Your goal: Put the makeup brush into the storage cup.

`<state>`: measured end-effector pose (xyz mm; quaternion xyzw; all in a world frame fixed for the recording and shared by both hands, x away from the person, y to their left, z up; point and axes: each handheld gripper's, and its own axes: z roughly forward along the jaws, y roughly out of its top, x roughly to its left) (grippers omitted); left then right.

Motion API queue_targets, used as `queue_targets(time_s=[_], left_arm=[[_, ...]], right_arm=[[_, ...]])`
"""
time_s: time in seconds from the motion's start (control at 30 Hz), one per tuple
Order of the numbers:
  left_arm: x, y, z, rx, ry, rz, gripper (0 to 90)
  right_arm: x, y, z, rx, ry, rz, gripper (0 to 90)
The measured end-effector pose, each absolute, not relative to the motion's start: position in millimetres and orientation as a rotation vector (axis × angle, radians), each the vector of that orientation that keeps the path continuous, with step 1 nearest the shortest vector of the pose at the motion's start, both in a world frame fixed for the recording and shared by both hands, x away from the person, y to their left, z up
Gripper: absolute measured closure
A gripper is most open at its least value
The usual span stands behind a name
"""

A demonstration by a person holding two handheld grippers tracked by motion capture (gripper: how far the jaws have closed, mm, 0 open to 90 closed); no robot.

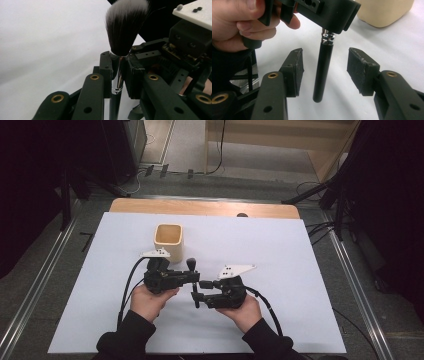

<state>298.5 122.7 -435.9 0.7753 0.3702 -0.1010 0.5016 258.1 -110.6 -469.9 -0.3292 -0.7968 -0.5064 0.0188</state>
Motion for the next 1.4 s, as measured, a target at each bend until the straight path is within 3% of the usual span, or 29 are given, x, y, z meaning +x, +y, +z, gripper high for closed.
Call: queue_targets(time_s=[0.93,1.4], left_arm=[[298.0,133.9,-424.1,2.017,0.794,-0.234,78.5],[293.5,143.1,-416.7,2.013,0.768,-0.204,78.5]], right_arm=[[258.2,-134.6,-459.2,-0.834,-2.549,-1.597,30.6],[255.2,-142.6,-458.0,-0.828,-2.676,-1.616,27.2]])
